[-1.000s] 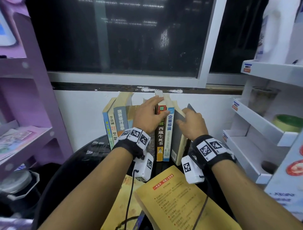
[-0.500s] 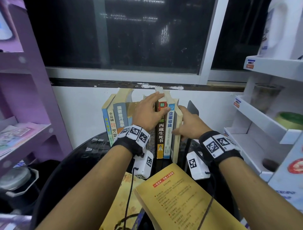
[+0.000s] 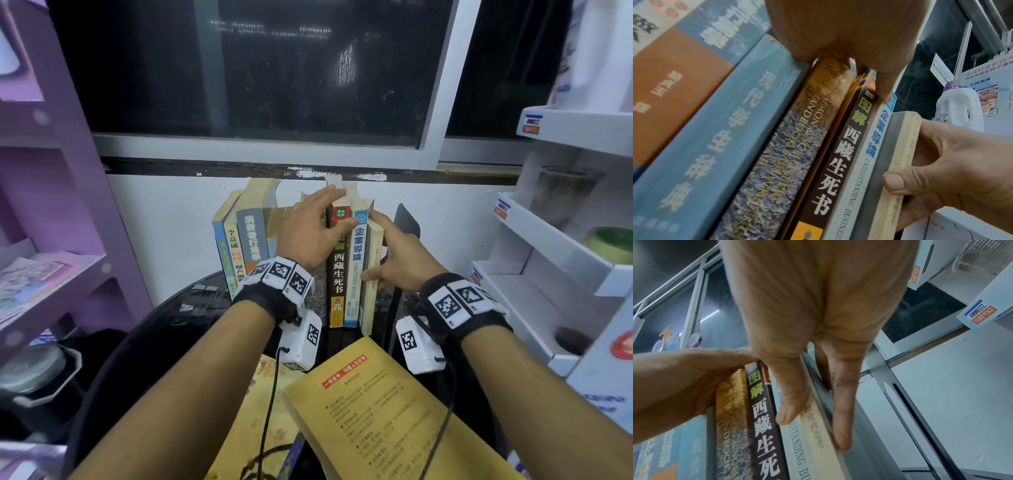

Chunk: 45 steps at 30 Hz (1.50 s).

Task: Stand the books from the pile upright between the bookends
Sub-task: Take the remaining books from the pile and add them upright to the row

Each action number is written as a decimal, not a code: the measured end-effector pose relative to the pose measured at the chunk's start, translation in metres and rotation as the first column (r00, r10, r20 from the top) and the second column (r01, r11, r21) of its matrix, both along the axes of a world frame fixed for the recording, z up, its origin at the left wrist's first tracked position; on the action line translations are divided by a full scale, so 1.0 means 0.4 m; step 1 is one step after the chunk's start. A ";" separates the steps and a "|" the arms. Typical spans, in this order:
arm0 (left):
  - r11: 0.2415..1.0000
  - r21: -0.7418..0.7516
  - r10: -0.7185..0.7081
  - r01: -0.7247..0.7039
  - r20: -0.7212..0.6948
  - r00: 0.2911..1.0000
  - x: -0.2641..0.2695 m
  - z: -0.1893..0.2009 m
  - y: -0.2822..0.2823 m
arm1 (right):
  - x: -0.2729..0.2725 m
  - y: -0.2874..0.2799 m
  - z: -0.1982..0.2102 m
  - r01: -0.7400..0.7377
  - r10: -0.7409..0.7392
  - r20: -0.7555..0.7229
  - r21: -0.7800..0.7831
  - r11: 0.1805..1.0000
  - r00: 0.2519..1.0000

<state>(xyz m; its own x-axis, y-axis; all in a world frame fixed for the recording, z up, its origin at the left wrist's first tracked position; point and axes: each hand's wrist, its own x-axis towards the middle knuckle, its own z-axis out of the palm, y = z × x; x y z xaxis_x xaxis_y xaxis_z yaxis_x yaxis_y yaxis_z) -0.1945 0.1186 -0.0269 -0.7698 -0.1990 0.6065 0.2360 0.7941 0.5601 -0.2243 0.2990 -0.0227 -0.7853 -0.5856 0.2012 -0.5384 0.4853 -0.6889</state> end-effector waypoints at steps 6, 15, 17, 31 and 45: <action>1.000 -0.005 -0.007 0.007 -0.005 1.000 -0.001 -0.003 -0.001 | -0.016 -0.007 -0.014 0.024 -0.025 -0.048 -0.025 0.999 0.999; 1.000 -0.027 0.015 -0.015 0.017 1.000 0.007 0.004 0.001 | -0.035 -0.019 -0.032 0.024 -0.030 -0.081 -0.078 0.997 0.996; 1.000 -0.018 0.010 -0.010 0.010 1.000 0.005 0.003 -0.001 | -0.039 -0.019 -0.034 0.019 -0.026 -0.079 -0.088 0.996 0.996; 0.999 -0.001 -0.033 0.033 -0.006 0.999 0.014 0.002 0.004 | -0.044 -0.012 -0.046 0.035 -0.041 -0.082 -0.084 0.996 0.996; 0.997 -0.005 -0.081 0.081 0.060 0.995 0.091 0.022 0.013 | 0.013 0.012 -0.036 0.124 -0.126 -0.051 -0.035 0.992 0.991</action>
<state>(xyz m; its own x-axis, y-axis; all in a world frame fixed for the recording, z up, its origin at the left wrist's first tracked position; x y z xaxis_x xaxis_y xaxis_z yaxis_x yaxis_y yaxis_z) -0.1580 0.1239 -0.0183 -0.8182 -0.1301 0.5600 0.2658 0.7781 0.5691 -0.2190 0.3037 -0.0372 -0.8397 -0.4762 0.2611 -0.5109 0.5298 -0.6770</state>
